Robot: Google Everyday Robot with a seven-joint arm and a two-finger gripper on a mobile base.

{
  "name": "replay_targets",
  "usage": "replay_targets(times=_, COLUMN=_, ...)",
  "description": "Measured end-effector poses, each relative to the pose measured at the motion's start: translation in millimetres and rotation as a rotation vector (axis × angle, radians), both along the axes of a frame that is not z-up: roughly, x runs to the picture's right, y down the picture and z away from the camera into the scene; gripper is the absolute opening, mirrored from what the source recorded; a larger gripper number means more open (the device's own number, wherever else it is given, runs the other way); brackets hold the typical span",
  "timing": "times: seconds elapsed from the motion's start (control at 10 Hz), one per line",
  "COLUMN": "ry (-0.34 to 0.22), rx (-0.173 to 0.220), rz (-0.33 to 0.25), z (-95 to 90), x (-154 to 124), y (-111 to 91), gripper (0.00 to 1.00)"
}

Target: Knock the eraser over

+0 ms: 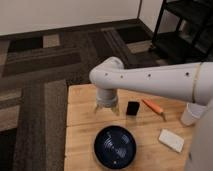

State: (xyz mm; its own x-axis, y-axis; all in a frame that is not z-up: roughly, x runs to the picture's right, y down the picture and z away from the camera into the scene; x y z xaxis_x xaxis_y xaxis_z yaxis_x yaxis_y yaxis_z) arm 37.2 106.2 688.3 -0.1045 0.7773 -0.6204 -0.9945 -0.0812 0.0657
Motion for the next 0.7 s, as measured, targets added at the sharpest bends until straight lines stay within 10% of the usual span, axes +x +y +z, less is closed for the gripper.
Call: replay_targets(times=0.7, ry=-0.1, rx=-0.012, rz=0.02, z=14.8, x=68, y=23, gripper=0.65)
